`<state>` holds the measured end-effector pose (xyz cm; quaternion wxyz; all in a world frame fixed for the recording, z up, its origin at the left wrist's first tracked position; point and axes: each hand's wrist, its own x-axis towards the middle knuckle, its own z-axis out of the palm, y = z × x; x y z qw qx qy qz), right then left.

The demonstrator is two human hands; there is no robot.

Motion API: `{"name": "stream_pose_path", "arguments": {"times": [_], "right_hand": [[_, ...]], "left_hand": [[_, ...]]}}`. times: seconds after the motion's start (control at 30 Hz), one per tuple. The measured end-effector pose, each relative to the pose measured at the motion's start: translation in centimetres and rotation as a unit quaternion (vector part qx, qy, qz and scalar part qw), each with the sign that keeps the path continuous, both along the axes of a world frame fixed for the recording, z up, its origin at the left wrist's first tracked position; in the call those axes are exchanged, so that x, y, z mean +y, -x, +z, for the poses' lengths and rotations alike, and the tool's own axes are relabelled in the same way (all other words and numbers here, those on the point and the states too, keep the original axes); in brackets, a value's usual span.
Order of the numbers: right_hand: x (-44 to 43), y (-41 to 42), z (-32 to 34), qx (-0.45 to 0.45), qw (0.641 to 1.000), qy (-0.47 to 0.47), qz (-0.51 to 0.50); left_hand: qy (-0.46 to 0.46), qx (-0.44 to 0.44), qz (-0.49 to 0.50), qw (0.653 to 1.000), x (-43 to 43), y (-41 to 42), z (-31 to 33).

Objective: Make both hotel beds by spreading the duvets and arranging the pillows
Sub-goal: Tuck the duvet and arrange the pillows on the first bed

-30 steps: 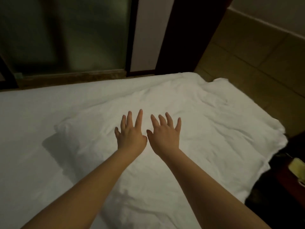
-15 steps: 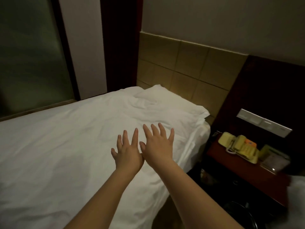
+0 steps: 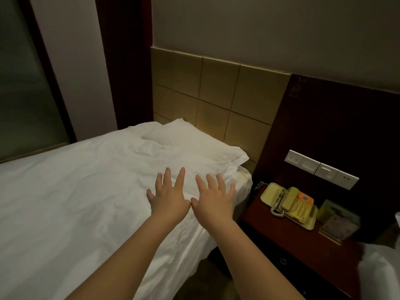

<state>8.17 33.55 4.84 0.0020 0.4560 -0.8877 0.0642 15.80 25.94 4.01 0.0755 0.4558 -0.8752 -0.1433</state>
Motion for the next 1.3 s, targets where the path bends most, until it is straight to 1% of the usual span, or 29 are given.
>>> {"name": "stream_pose_path", "arguments": {"times": [0.1,0.2,0.37,0.47,0.6,0.77,0.9,1.0,1.1,1.3], "right_hand": [[-2.3,6.1,-0.2,0.023,1.0,-0.011,-0.018],[-6.4,12.1,-0.4,0.024,0.999,-0.02,-0.031],[-15.5,19.2,0.5,0.028,0.999,-0.006,0.016],[-20.9,21.2,0.1,0.018,0.999,0.0,0.049],[-28.5,23.0,-1.0,-0.002,0.994,-0.019,0.105],[-38.6,24.4,-2.4,-0.021,0.981,-0.036,0.19],[-46.3,26.5,-4.0,-0.035,0.966,-0.054,0.251],[-52.2,28.9,-6.1,-0.049,0.952,-0.085,0.291],[-58.2,32.1,-9.4,-0.056,0.942,-0.103,0.316],[-66.0,34.0,-18.6,-0.156,0.917,-0.138,0.342]], "left_hand": [[-0.021,0.004,-0.014,1.0,-2.9,5.6,-0.6],[-0.031,-0.008,-0.017,0.999,-7.2,11.3,-1.2],[-0.019,-0.006,0.007,1.0,-15.4,18.6,-0.2],[-0.012,-0.01,0.029,0.999,-19.8,20.0,0.0],[-0.024,-0.023,0.079,0.996,-26.4,20.0,-0.6],[-0.034,-0.049,0.161,0.985,-34.7,19.6,-2.0],[-0.046,-0.078,0.204,0.975,-40.7,21.9,-3.7],[-0.054,-0.108,0.225,0.967,-45.5,24.8,-5.5],[-0.085,-0.123,0.215,0.965,-49.9,27.5,-7.7],[-0.099,-0.241,0.202,0.944,-56.5,27.8,-15.4]]}}
